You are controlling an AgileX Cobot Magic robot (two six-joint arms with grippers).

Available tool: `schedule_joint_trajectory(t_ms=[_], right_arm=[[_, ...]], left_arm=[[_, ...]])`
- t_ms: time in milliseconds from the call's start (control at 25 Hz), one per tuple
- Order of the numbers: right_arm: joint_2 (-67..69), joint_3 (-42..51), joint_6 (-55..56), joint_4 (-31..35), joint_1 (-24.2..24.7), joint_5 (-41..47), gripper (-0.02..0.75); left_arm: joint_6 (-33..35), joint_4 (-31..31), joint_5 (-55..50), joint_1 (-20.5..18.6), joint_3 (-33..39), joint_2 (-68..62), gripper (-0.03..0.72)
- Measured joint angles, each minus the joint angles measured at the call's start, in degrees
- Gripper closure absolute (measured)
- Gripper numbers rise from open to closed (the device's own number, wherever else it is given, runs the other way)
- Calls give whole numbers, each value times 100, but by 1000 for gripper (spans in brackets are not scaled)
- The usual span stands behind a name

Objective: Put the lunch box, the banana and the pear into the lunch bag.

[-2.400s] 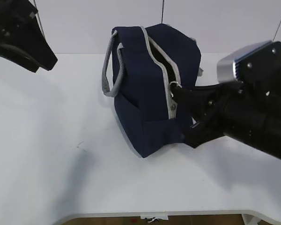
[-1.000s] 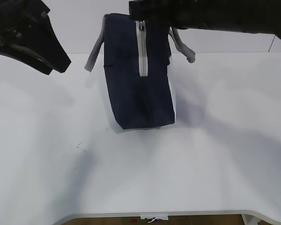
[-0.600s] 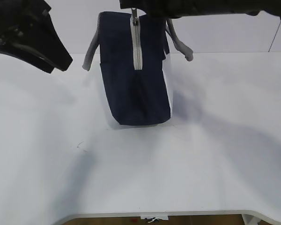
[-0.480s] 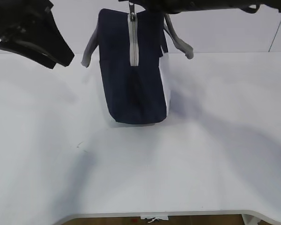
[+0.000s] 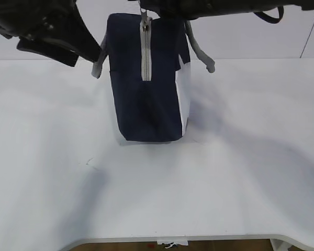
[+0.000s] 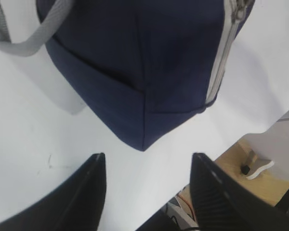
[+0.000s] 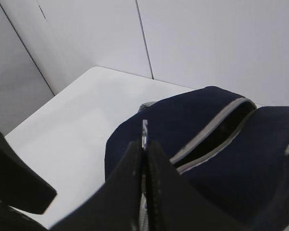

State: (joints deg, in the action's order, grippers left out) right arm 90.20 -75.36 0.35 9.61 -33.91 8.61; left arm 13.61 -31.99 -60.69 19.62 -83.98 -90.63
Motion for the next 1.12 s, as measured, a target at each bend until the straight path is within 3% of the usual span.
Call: schedule_joint_trajectory(t_ms=[160, 240, 680, 1120], right_arm=[[0, 0, 0, 23, 0, 0, 737], [0, 0, 0, 42, 0, 0, 737], [3, 0, 0, 161, 0, -240, 737], [38, 0, 0, 301, 0, -263, 737]], left_arm=[[40, -12, 82, 47, 0, -60, 261], [108, -48, 358, 290, 0, -421, 259], [326, -310, 494, 299, 0, -803, 258], [969, -955, 784, 299, 0, -1337, 276]])
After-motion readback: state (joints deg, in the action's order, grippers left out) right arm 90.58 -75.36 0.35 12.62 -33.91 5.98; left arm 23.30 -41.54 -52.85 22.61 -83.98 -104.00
